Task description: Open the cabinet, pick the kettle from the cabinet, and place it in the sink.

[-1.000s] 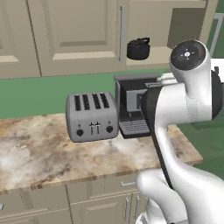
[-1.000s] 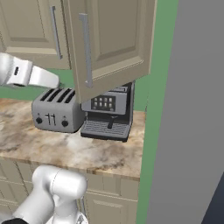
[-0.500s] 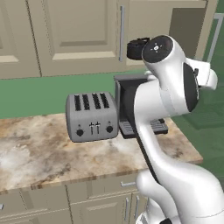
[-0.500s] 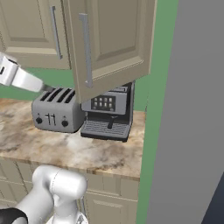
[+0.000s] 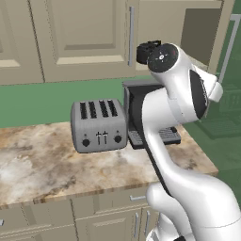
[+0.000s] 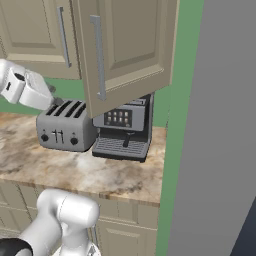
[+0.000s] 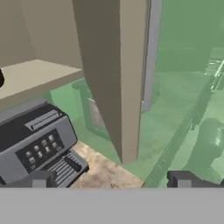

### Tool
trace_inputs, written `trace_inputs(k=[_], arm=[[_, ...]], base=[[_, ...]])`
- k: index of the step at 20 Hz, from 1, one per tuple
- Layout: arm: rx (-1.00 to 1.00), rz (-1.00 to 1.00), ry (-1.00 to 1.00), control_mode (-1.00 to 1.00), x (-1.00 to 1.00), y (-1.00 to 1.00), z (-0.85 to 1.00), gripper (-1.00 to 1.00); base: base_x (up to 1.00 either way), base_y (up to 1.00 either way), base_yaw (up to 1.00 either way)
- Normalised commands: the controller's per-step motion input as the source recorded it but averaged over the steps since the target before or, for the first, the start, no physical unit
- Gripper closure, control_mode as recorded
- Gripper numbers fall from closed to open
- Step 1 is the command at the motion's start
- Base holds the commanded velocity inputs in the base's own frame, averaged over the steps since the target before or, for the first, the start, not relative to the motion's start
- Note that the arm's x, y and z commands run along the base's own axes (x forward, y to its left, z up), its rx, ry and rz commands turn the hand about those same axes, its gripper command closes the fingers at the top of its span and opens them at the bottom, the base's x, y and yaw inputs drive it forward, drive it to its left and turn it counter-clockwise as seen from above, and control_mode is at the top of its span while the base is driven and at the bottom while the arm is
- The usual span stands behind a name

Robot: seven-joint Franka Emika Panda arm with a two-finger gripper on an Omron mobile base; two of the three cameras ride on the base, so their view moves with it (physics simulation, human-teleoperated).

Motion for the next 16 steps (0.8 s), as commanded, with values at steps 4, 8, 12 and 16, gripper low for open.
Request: trace_inputs(k=[4, 8, 12, 16], arm=[[0.0, -0.05, -0.38, -1.0, 0.28, -0.08, -0.24, -1.0], [0.0, -0.16, -0.33, -1.0, 0.33, -0.05, -0.17, -1.0], [0.0, -0.25, -0.13, -1.0, 0.33, -0.13, -0.03, -1.0], [0.01, -0.31, -0.03, -1.0, 0.32, -0.13, 0.01, -1.0]], base=[[0.0, 0.0, 0.0], [0.0, 0.0, 0.0], [0.0, 0.0, 0.0], [0.0, 0.0, 0.0]])
